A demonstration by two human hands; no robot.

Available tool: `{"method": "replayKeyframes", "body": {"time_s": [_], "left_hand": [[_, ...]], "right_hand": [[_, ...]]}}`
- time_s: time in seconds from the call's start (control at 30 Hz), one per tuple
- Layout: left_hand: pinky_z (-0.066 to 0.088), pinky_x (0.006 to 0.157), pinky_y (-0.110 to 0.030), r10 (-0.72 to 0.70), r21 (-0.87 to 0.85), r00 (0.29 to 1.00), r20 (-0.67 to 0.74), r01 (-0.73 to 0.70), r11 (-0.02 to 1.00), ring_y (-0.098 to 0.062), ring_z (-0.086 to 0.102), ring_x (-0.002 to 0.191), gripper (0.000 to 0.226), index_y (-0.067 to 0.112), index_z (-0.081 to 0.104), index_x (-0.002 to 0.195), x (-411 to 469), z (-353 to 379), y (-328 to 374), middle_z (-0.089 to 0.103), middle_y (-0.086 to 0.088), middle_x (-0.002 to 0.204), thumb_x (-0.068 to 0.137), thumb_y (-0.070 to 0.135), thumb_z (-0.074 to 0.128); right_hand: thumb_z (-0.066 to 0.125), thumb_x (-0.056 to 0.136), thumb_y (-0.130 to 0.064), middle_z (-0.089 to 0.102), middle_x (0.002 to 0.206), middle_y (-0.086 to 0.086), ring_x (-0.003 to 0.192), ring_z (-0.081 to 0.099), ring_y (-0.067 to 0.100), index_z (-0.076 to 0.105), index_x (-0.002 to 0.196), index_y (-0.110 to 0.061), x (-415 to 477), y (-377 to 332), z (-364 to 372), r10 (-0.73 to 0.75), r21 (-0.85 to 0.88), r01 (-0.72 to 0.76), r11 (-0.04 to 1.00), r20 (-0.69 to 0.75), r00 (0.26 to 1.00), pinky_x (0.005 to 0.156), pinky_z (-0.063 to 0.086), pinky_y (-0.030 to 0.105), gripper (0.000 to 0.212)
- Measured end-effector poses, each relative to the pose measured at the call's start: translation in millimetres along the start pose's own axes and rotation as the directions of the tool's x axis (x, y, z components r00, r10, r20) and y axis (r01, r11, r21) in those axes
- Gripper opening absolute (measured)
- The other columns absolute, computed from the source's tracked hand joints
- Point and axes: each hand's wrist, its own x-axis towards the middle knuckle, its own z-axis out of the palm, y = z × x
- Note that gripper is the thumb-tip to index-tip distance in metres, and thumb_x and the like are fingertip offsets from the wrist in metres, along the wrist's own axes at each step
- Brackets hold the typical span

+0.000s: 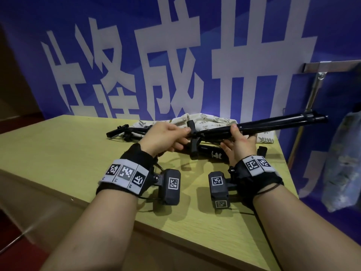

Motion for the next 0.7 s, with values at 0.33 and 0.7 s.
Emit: {"method": "replayKeyframes", "body": {"time_s": [0.33,0.7], "left_hand": [[0.047,0.094,-0.036,-0.127,-0.002,0.983,0.133,0.128,0.992,-0.023,0.050,0.125,0.097,0.032,0.014,0.155,7.5,-21.1,-0.7,0.040,-0.007,0.151,0.081,0.034,0.076],[0.023,0.119,-0.042,-0.093,0.412,0.919,0.382,-0.079,0.908,-0.017,0.028,0.144,0.097,0.035,0.030,0.150,11.8,-27.8,12.9,0.029,0.006,0.158,0.068,0.065,0.070]], "right_hand": [[0.051,0.097,-0.033,0.057,0.076,0.002,0.057,0.051,0.012,0.050,0.117,-0.017,1.5,1.4,2.4,-0.009,0.059,-0.002,0.998,0.177,0.984,0.055,0.048,0.026,0.026],[0.049,0.098,-0.031,0.059,0.075,0.000,0.052,0.047,0.011,0.047,0.128,-0.019,6.1,1.9,1.3,-0.081,-0.024,0.087,0.996,0.199,0.977,0.049,0.045,0.021,0.032]]}}
